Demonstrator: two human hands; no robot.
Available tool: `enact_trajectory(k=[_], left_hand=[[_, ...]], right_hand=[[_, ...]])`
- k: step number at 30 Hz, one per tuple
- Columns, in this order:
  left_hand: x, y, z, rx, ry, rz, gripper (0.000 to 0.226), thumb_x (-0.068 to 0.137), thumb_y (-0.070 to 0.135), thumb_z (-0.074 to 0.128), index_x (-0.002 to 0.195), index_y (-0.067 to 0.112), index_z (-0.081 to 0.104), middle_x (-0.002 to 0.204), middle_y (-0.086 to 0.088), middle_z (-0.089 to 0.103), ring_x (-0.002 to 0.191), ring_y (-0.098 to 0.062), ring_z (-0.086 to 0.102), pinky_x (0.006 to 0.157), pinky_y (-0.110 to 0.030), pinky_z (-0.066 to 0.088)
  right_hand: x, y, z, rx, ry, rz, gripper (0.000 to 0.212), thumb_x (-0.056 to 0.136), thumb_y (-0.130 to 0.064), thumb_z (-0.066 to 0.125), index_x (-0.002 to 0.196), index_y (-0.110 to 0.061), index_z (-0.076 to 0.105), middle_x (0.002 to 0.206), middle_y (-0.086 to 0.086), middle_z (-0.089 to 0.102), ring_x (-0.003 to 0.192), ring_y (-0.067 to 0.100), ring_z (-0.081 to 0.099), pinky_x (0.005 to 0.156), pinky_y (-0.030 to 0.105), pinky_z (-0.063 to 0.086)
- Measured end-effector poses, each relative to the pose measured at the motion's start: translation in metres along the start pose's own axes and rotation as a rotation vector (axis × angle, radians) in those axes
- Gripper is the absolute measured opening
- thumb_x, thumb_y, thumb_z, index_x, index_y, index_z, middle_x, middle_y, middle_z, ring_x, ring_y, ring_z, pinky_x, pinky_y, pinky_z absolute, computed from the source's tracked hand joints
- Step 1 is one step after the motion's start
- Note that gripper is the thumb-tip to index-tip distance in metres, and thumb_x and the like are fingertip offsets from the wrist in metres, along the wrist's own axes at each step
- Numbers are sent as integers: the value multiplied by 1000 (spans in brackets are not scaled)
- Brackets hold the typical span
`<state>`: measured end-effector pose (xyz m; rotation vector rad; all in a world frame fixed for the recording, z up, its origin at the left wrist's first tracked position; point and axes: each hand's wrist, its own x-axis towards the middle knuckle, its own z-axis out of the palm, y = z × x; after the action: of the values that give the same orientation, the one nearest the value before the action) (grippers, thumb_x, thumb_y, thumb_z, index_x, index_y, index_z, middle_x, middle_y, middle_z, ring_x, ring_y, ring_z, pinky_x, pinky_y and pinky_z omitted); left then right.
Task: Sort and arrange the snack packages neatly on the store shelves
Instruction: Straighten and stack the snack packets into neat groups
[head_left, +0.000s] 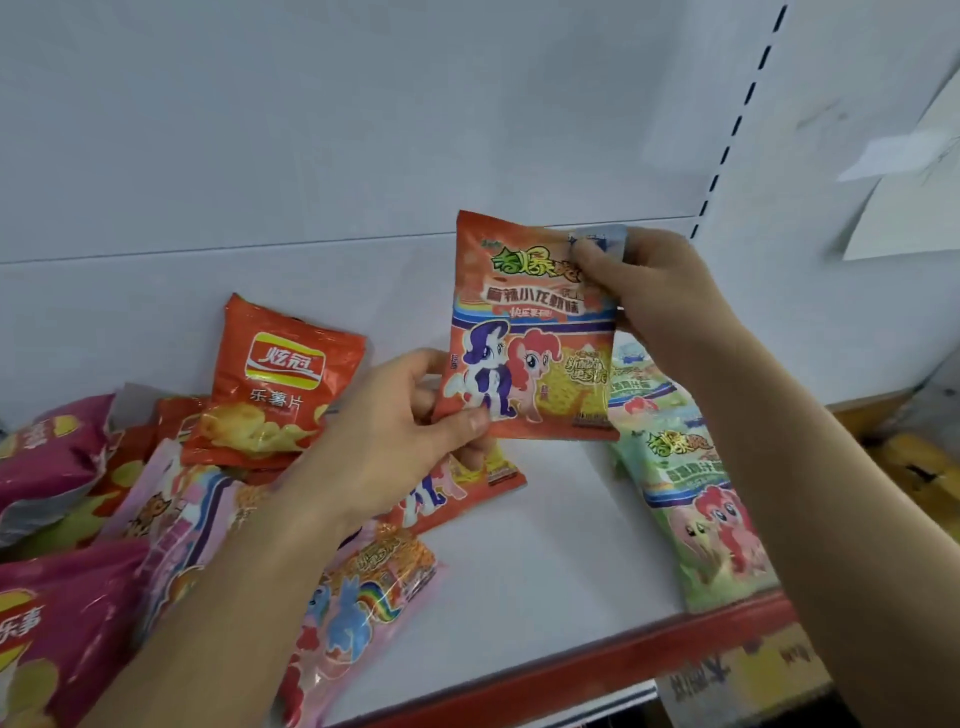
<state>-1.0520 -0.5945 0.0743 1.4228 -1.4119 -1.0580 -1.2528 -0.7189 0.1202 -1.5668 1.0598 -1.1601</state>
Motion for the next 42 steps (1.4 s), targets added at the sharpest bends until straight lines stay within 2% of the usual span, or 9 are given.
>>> enact_trajectory(k=[5,8,11,15,19,26,33,38,42], left_hand=[[8,6,8,-36,71,-40,17,99,25,61,116,24,60,97,8,78,79,-18,77,72,-29,60],[17,3,12,34,151,-28,9,102,26,57,105,29,64,95,14,77,77,-10,74,72,-30,59],[24,0,16,102,218,-50,5,98,32,61,100,30,66,90,14,77,77,-3,73,70,-22,55],[32,-8,30,190,264,-131,9,95,34,67,89,28,66,82,14,75,68,-4,72,57,-18,56],[43,-19,52,380,250,-123,14,93,32,71,89,19,72,84,6,78,64,-5,70,66,-34,59],[47,-33,87,703,214,-88,11,102,39,51,104,28,52,112,5,67,106,-22,62,101,-51,42],[38,-41,57,843,307,-108,22,96,40,61,80,27,57,88,13,68,93,-15,61,83,-38,31],[36,-47,58,949,241,-147,27,95,49,61,80,26,61,89,14,64,99,-13,50,83,-38,25],[39,-47,58,1025,199,-175,32,93,53,61,79,24,63,90,13,60,96,-12,42,90,-43,33]], right_hand=[[19,0,-12,-83,-67,-35,16,95,-16,69,110,-11,72,99,8,78,88,20,76,74,38,64],[32,1,-14,-129,-121,-39,11,102,-22,58,101,-17,68,98,6,77,86,18,76,71,36,64],[49,5,-19,-200,-170,32,22,105,-26,53,106,-8,65,101,14,75,91,27,75,74,39,64],[65,27,-25,-549,-59,-126,8,93,-20,72,97,-15,68,75,-2,70,66,12,66,51,19,49],[69,56,-19,-721,-75,-182,6,93,-17,70,91,-22,72,72,-7,70,65,9,70,64,26,60],[78,57,-18,-837,-53,-259,6,88,-19,74,88,-15,78,73,-1,69,71,18,67,61,26,53],[77,74,-3,-866,-115,-218,9,83,-23,78,77,-16,77,68,1,71,71,21,67,66,35,58],[72,95,6,-1035,-182,-143,13,73,-31,86,71,-22,77,65,-3,68,65,19,64,54,29,50],[71,100,8,-1184,-216,-155,23,73,-42,86,76,-22,75,71,-2,66,72,22,63,57,28,44]])
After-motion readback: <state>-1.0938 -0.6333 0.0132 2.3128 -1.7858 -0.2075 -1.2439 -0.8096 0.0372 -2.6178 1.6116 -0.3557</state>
